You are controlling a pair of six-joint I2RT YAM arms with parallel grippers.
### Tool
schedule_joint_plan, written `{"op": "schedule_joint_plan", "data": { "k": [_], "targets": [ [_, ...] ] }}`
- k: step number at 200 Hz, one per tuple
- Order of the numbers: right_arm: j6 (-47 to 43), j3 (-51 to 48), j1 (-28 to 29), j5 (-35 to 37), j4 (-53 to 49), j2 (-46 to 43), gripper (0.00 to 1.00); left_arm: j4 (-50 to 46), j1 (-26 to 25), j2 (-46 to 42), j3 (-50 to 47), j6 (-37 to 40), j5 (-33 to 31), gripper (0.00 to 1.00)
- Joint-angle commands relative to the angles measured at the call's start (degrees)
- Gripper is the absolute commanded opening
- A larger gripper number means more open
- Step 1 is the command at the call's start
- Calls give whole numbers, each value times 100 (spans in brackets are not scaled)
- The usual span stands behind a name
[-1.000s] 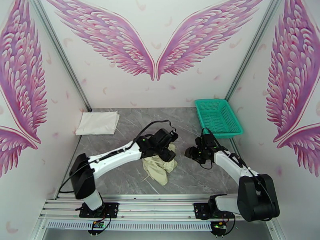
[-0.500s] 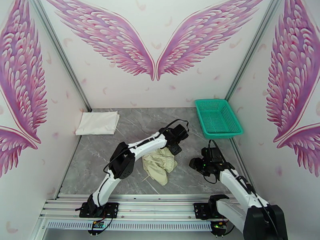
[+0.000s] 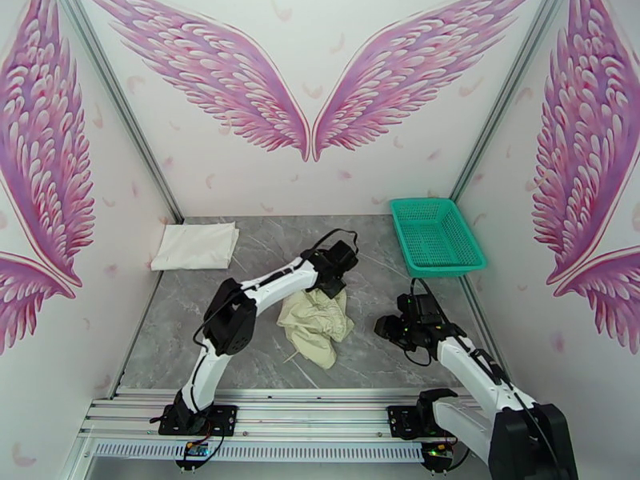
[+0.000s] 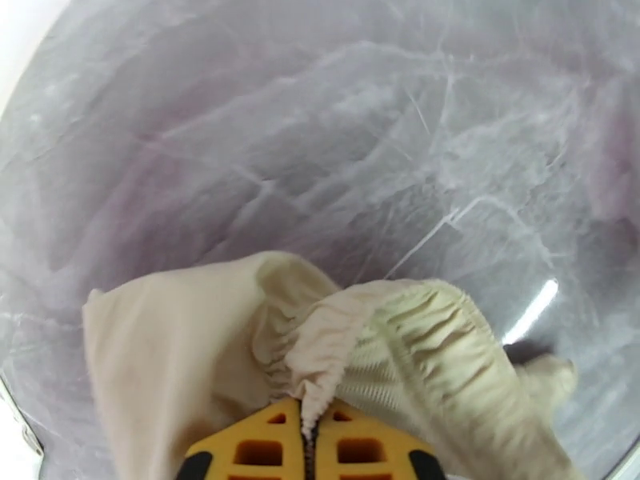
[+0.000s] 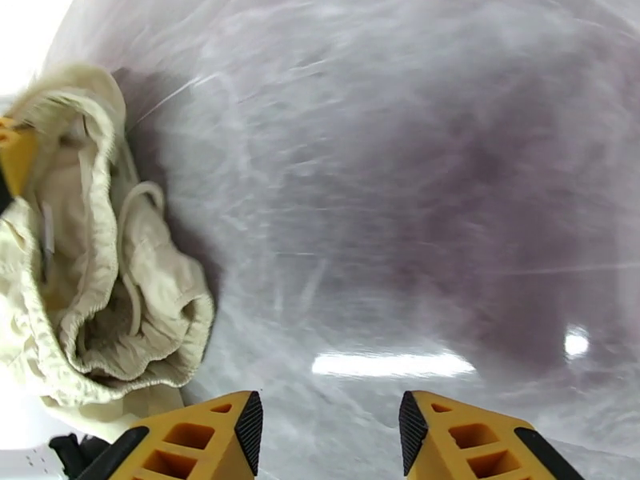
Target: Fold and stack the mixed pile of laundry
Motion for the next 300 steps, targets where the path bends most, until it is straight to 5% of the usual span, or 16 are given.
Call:
{"op": "schedule_joint_plan", "data": {
  "k": [1, 74, 119, 139, 218, 248, 263, 279, 300],
  "targets": [
    [112, 269, 306, -243, 725, -6, 56, 807, 266, -1387, -414, -218, 646, 0],
    [27, 717, 965, -699, 2346, 635, 73, 1450, 699, -3116, -1540, -283, 1260, 0],
    [-2397, 952, 1499, -44, 2118, 620, 76, 1408, 769, -3416, -1660, -377, 1040, 0],
    [-3236, 717, 1588, -320, 2581, 621, 76, 1319, 813, -3460, -1647, -425, 970, 0],
    [-5164, 1961, 1971, -395, 1816, 1997, 74, 1251, 1075, -3803, -1763, -568, 1015, 0],
    [-5730, 2582, 1916, -414, 1254, 2555, 59, 1227, 1190, -3887, -1778, -588, 1009, 0],
    [-5809, 2708, 1843, -522, 1152, 2577, 42, 1219, 1272, -3925, -1764, -634, 905, 0],
    [-5844, 2846, 1756, -483, 1063, 2515, 13, 1267, 1401, -3984, -1722, -752, 813, 0],
    [-6008, 3267, 1718, -345, 702, 2514, 2, 1412, 1560, -4015, -1609, -873, 803, 0]
  ]
}}
